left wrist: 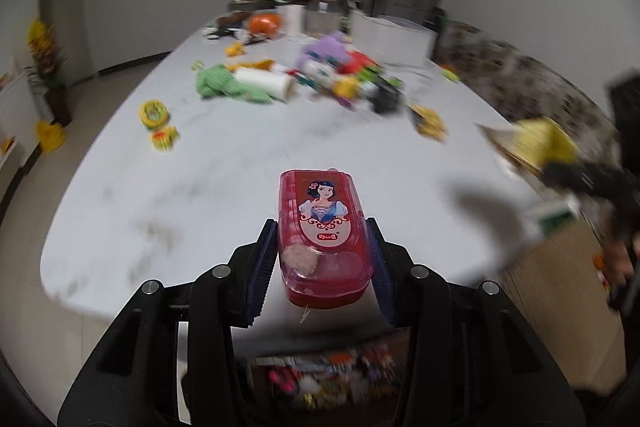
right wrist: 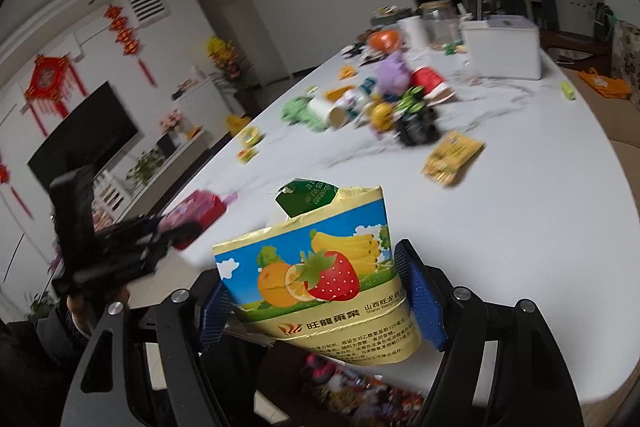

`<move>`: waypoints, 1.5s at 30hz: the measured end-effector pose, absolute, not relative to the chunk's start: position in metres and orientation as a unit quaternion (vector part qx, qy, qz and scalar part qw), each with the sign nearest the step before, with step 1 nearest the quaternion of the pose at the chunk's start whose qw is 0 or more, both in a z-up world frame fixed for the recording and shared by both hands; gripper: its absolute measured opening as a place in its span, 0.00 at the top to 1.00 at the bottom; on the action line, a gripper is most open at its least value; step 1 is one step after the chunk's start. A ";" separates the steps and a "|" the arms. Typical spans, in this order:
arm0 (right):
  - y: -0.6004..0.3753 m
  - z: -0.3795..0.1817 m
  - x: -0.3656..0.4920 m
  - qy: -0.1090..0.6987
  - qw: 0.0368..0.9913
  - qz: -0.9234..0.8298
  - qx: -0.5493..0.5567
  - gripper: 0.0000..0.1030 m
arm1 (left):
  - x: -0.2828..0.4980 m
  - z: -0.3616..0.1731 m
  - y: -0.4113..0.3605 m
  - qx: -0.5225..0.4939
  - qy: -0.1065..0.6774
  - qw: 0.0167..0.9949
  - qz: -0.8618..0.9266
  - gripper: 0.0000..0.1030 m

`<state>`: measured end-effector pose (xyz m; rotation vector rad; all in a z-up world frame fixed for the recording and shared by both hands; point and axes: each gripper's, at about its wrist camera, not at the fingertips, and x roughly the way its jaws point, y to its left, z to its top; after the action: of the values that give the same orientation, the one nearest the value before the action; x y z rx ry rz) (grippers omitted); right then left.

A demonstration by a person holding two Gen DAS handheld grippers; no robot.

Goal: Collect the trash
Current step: 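Carry the snack bag and pink box into the cardboard box and open both tools, then grasp the orange sun-shaped toy with the left tool while the right tool grasps the yellow snack packet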

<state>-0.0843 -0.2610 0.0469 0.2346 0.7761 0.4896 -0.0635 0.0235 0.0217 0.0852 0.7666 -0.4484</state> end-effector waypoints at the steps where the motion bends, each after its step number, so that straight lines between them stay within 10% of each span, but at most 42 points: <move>1: -0.256 0.044 -0.092 0.382 0.884 0.246 0.110 0.29 | -0.074 0.017 0.020 0.045 0.375 0.899 -0.222 0.58; 7: -0.216 0.008 -0.136 0.453 0.840 0.289 0.080 0.28 | -0.125 -0.031 0.023 0.071 0.429 0.867 -0.243 0.59; 11: -0.195 -0.047 -0.144 0.517 0.804 0.284 0.068 0.18 | -0.133 -0.072 0.020 0.125 0.445 0.854 -0.237 0.18; 16: -0.192 -0.101 -0.139 0.558 0.791 0.241 0.062 0.19 | -0.119 -0.107 0.029 0.133 0.474 0.845 -0.207 0.18; 26: -0.246 0.018 -0.071 0.394 0.905 0.152 0.046 0.14 | -0.068 -0.021 0.057 0.041 0.379 0.914 -0.140 0.13; 35: -0.283 -0.001 0.089 0.436 0.893 -0.022 0.109 0.14 | -0.005 -0.011 0.066 -0.026 0.377 0.922 -0.081 0.13; 39: -0.268 -0.028 0.116 0.465 0.882 -0.044 0.067 0.69 | 0.017 -0.012 0.075 -0.032 0.382 0.922 -0.057 0.13; 45: -0.265 -0.029 0.081 0.449 0.892 -0.013 0.039 0.71 | 0.070 -0.018 0.094 -0.038 0.393 0.918 -0.025 0.13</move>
<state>0.0807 -0.2645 -0.0291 0.0819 0.9323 -0.0262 0.0700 0.0940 -0.0185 -0.0789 0.8092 -0.0507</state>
